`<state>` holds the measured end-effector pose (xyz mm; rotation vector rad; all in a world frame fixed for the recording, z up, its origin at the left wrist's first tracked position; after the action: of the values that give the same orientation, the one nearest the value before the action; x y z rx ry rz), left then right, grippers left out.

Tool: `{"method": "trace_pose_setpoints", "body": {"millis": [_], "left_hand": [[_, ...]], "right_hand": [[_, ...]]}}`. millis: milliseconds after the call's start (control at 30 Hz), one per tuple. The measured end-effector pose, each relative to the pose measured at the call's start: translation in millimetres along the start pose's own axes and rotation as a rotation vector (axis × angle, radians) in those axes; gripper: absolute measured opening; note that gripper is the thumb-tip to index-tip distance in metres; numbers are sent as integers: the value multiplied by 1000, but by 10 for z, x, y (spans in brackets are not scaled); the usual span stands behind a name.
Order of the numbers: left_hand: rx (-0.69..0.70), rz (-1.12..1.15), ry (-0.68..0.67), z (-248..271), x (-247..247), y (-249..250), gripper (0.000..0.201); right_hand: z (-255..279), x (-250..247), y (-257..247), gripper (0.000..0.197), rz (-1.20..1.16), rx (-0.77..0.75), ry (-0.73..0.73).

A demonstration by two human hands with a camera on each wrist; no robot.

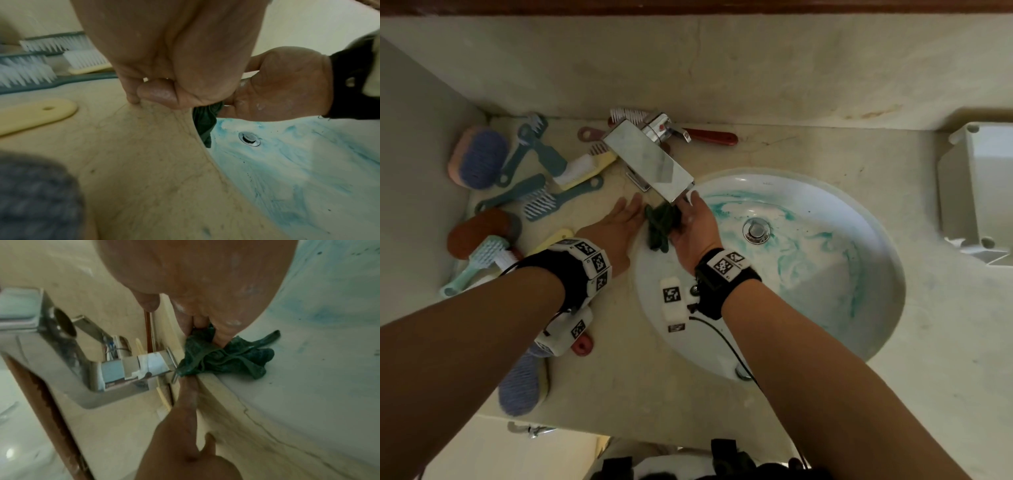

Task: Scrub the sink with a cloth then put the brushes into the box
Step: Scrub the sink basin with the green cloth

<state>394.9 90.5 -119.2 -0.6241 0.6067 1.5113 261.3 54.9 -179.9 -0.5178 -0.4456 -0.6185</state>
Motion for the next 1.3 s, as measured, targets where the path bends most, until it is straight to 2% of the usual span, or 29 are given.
{"method": "trace_pose_setpoints", "body": {"millis": [133,267,400,500,633,700,833,933,967,1167,1300], "left_hand": [[6,-1,-16,43,-42,22,101],[29,39,-29,85,-79,-15,99],[-90,44,-77,301,54,-109,100],[-105,34,-125,421,148,-147,105],[-74,49,-127,418,155,-204,105],[-68,66,-133,416,157,-228,105],[-67,99,-130,435,189,-216,105],[-70,118,-109,418,171,-205,104],[-73,123,-102,413,169,-205,104],[-89,181,-84,449,224,-194,102],[-86,170,-85,438,195,-198,102]], "right_hand": [[-15,-11,116,35,120,15,42],[24,-13,188,48,238,116,63],[35,9,41,27,163,64,18],[60,12,65,15,303,35,6],[184,-43,351,41,606,56,-64],[236,-128,504,43,703,75,-108],[204,-158,528,43,606,80,-157],[141,-66,373,44,372,48,-86],[129,-53,364,44,366,39,-82],[396,-202,573,48,826,76,-174],[389,-182,546,54,880,103,-221]]}}
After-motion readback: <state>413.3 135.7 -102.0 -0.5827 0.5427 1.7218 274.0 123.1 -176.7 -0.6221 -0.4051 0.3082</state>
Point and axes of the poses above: each hand's wrist, its own z-axis away from the middle knuckle, its own x-axis out of the palm, y = z × x, the point moved 3 cm from there along -z, towards the middle knuckle, and after that the axes turned 2 degrees about -x, right-handed, at the moved point
